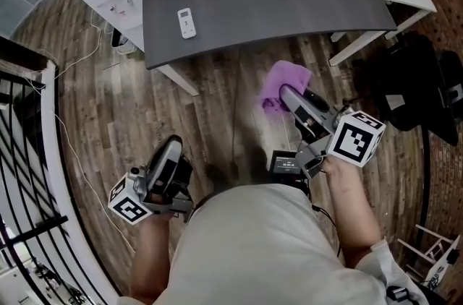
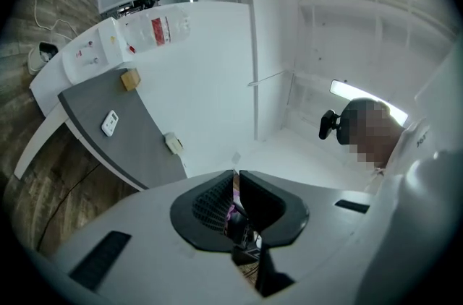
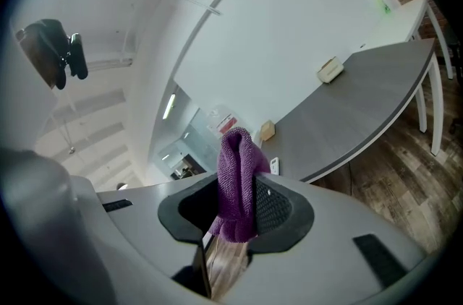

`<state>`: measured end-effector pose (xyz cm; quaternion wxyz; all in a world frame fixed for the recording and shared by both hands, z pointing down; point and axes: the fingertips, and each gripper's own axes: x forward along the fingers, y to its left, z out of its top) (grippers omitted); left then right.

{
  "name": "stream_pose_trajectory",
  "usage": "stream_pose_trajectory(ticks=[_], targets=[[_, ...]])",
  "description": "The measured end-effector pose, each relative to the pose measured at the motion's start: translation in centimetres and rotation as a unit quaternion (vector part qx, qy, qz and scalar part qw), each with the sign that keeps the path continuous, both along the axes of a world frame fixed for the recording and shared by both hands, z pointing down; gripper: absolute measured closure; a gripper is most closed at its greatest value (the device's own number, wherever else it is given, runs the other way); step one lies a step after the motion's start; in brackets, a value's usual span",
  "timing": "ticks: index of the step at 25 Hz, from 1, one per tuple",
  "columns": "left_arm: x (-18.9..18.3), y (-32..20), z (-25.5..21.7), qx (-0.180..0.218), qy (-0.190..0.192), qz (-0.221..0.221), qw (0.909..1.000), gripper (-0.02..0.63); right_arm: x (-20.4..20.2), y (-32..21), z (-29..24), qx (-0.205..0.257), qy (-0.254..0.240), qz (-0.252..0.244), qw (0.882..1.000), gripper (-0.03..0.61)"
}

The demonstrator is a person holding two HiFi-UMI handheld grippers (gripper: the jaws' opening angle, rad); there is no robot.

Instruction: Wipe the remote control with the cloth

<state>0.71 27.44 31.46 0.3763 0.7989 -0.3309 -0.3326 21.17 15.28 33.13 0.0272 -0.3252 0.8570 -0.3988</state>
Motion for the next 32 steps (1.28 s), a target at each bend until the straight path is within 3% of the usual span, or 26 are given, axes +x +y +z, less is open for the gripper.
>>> stream_pose_trajectory(ticks=[6,20,32], targets=[[-2.6,1.3,0.0,0.004,0.002,-0.002,1.0000,0.588,-2.3,0.6,-1.2,0.019,0.015,-0.006,1.000,0.469],[-1.5,1.4,0.5,0.008,0.010,0.023,0.9997,0.589,-1.8,1.5,-1.9,0.060,0.065,0.006,0.996,0.471],[-1.2,2.0,0.3,0.003,0.012,0.025,0.9996,0.592,-1.1,1.4,-1.1,0.039,0.033,0.018,0.999,0.471]])
